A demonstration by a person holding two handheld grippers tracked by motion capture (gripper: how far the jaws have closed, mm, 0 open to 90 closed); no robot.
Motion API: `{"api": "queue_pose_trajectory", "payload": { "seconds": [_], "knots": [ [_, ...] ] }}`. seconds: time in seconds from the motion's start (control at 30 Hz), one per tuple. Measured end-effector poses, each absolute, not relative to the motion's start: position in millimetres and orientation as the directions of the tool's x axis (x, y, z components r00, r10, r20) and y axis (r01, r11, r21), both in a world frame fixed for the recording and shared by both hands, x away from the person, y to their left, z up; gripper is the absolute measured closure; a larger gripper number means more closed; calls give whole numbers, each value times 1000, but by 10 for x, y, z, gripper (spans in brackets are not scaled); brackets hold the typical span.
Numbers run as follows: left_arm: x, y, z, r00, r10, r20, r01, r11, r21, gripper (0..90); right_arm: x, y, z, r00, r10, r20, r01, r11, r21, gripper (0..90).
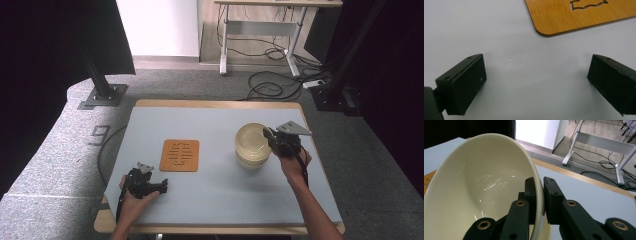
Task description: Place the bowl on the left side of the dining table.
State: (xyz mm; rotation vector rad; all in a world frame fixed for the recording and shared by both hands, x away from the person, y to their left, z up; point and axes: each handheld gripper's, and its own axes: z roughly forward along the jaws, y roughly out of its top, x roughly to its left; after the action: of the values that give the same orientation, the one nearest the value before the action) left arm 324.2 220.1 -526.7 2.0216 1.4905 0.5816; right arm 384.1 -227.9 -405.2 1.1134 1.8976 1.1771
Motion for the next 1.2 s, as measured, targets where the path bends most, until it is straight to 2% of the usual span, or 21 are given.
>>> {"api": "queue_pose_trajectory", "payload": {
  "seconds": [1.2],
  "knots": [
    [3241,2200,-5267,289,957,18,716,-228,660,21,3804,-2053,-3989,-478,877,-59,313,233,921,821]
  ]
}}
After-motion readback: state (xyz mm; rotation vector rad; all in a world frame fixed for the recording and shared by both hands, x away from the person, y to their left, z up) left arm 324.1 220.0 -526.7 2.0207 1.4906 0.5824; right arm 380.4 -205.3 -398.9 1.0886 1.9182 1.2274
